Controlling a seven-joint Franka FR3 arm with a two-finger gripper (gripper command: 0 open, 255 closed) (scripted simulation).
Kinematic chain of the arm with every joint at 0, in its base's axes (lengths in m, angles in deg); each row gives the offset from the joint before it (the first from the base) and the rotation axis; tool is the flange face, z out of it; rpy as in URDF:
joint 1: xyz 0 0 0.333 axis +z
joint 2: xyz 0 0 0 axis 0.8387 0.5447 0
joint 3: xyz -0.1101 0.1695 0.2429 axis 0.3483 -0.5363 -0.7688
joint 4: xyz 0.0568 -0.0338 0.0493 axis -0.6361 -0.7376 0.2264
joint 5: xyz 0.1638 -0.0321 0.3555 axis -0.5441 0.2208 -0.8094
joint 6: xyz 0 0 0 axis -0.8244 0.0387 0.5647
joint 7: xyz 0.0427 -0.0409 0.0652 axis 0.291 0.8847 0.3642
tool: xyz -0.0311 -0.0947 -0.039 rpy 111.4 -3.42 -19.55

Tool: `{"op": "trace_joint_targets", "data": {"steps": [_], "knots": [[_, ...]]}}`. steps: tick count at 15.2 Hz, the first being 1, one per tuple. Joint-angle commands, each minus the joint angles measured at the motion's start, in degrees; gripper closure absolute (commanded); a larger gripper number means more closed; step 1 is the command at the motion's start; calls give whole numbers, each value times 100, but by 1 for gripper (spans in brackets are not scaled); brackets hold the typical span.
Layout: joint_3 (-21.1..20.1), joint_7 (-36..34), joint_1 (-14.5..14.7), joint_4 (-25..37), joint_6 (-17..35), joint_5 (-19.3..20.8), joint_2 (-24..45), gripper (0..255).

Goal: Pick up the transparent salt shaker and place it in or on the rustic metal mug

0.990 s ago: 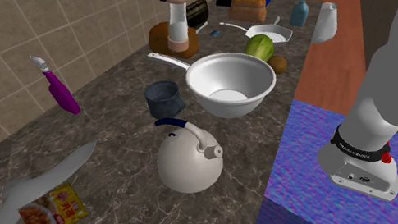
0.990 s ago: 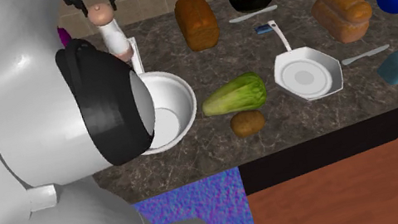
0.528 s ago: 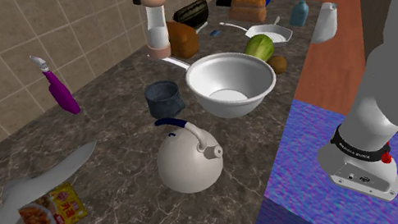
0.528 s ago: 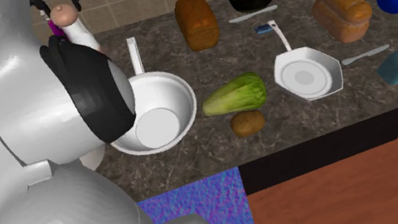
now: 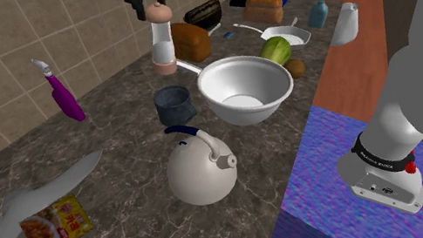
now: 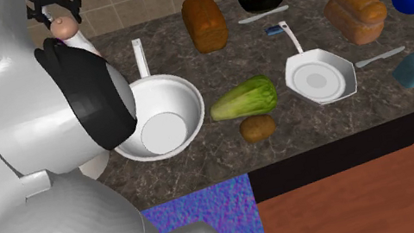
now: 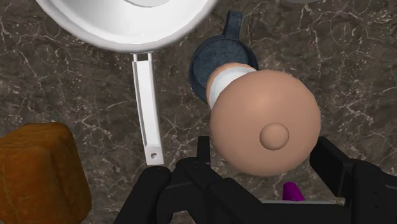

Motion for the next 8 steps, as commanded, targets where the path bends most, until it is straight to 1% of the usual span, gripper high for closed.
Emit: {"op": "trace_joint_targets", "data": {"steps": [1, 8], "knots": [[1, 2, -2, -175, 163, 0, -16, 255], [1, 0, -3, -874, 751, -1, -127, 255]]}}
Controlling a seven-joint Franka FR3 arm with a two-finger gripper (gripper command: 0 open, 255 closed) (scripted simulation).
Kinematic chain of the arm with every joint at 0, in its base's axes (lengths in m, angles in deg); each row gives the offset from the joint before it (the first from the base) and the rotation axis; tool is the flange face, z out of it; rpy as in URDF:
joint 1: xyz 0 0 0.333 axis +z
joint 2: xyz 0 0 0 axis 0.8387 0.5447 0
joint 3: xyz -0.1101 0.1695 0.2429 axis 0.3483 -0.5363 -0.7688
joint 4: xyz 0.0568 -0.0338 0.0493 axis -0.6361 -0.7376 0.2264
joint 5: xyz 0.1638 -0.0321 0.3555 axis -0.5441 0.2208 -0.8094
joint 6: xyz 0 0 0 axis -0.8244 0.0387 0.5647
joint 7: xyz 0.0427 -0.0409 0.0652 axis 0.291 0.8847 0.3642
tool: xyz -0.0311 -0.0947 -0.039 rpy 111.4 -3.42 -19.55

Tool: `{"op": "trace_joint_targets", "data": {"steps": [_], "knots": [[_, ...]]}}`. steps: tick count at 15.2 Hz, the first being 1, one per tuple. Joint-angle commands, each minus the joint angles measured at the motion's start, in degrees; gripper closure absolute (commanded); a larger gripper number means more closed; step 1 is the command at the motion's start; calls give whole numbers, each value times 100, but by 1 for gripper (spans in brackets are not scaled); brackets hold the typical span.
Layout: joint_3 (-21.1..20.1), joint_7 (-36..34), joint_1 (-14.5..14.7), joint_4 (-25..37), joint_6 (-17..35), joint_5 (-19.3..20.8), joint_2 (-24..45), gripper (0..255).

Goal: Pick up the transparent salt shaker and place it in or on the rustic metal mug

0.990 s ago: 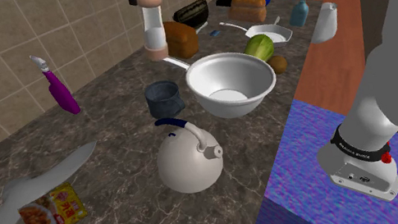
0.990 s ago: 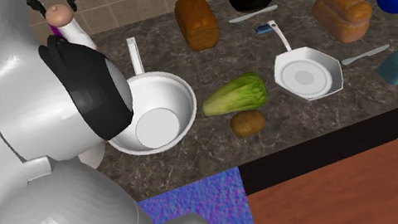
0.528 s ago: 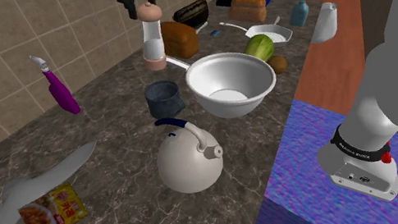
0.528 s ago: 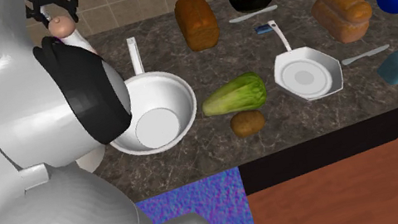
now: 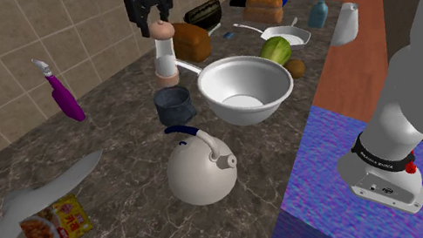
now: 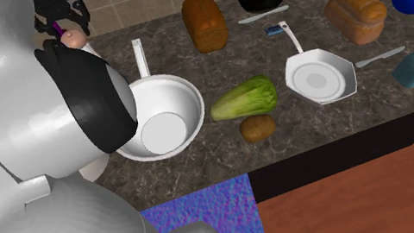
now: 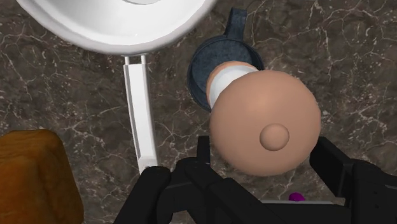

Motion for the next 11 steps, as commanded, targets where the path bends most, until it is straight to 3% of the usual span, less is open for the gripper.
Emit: {"op": "trace_joint_targets", "data": {"steps": [1, 11], "knots": [[-1, -4, 1, -172, 149, 0, -28, 255], [0, -7, 1, -1003, 977, 1, -32, 255]]}}
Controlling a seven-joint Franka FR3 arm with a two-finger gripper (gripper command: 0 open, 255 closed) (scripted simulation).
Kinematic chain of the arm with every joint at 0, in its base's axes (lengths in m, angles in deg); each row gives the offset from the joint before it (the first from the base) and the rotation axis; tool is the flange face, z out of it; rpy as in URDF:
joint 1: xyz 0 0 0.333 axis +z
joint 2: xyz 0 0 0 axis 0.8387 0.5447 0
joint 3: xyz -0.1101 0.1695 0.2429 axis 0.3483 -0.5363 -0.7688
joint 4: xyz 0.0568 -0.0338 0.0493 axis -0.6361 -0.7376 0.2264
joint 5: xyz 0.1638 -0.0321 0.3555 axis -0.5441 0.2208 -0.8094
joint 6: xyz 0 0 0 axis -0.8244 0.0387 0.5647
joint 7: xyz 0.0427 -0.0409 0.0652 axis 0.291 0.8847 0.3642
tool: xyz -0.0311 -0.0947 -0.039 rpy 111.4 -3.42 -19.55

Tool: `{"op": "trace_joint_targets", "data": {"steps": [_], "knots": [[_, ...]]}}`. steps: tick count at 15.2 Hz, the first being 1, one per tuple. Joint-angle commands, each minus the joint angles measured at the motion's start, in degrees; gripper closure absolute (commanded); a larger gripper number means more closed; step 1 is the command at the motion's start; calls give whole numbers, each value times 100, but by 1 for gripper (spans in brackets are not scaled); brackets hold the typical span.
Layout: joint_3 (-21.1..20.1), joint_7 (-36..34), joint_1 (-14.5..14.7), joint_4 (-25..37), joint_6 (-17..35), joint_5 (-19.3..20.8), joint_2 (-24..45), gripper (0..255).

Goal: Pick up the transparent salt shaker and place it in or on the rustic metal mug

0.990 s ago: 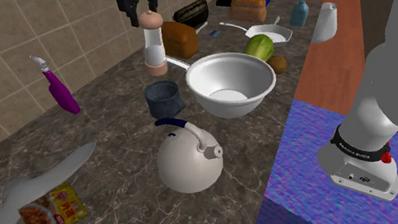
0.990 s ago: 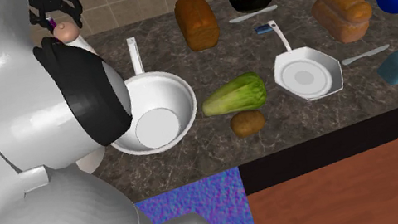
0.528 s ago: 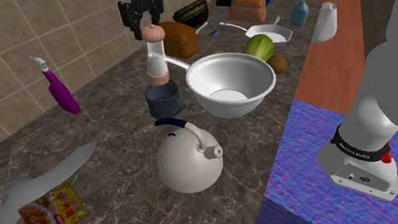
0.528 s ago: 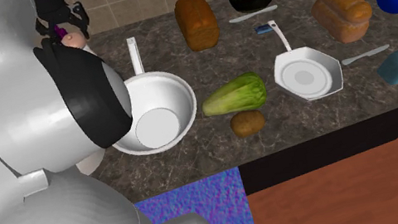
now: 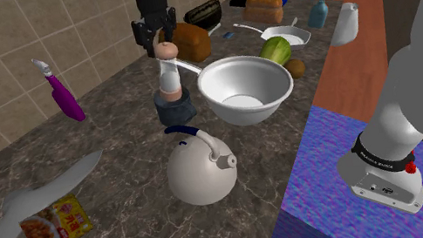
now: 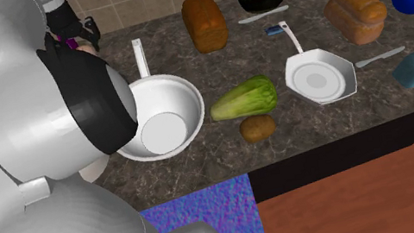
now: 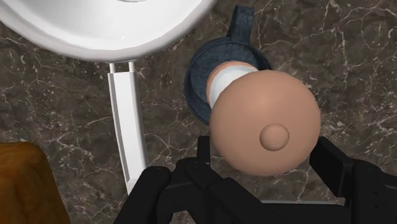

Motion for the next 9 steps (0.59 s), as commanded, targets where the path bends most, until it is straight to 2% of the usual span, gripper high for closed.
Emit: {"op": "trace_joint_targets", "data": {"steps": [1, 8, 9], "knots": [[1, 3, -2, -111, 118, -1, 2, 255], [1, 3, -2, -109, 117, -1, 3, 255], [1, 3, -2, -109, 117, -1, 3, 0]]}}
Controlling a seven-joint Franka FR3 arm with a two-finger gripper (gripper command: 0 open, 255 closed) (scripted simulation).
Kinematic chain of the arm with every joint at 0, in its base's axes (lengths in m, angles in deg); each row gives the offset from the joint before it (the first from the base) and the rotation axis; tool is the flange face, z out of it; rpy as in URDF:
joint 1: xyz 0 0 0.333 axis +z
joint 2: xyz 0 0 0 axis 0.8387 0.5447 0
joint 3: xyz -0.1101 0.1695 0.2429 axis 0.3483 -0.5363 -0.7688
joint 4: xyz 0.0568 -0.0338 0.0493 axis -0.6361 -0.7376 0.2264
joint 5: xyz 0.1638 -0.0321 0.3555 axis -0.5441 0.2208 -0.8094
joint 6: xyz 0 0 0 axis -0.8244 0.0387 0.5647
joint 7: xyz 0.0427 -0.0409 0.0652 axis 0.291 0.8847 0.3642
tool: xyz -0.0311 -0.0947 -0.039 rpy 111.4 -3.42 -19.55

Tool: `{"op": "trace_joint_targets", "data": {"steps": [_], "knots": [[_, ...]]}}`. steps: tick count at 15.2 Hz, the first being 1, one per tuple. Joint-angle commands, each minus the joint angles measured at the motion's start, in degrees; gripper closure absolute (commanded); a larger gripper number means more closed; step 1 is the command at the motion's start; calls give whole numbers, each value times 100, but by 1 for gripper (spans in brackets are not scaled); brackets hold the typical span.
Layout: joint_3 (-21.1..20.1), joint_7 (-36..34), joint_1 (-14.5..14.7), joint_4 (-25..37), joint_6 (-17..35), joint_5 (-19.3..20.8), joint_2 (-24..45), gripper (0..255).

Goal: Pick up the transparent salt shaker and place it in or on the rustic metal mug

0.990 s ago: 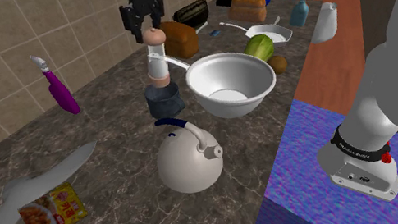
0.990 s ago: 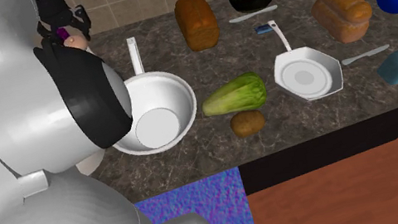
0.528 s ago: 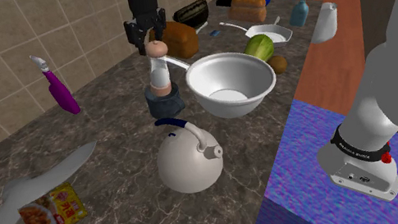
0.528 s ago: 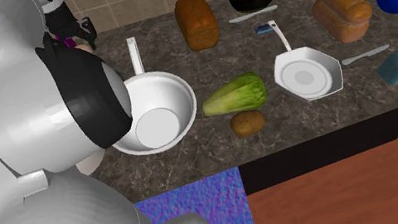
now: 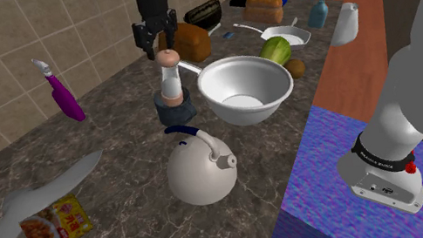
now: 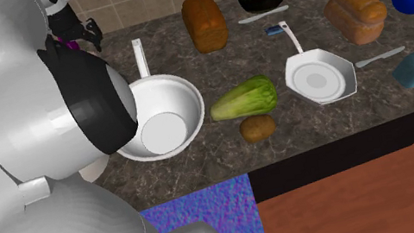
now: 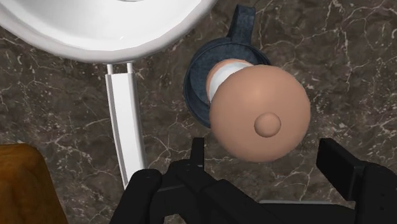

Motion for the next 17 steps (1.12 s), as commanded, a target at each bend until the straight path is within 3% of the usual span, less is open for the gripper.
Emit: {"op": "trace_joint_targets", "data": {"steps": [1, 5, 9, 17], "knots": [[0, 0, 0, 0, 0, 0, 0, 0], [0, 0, 0, 0, 0, 0, 0, 0], [-1, 1, 2, 631, -702, -1, -72, 0], [-1, 1, 2, 631, -702, -1, -72, 0]]}}
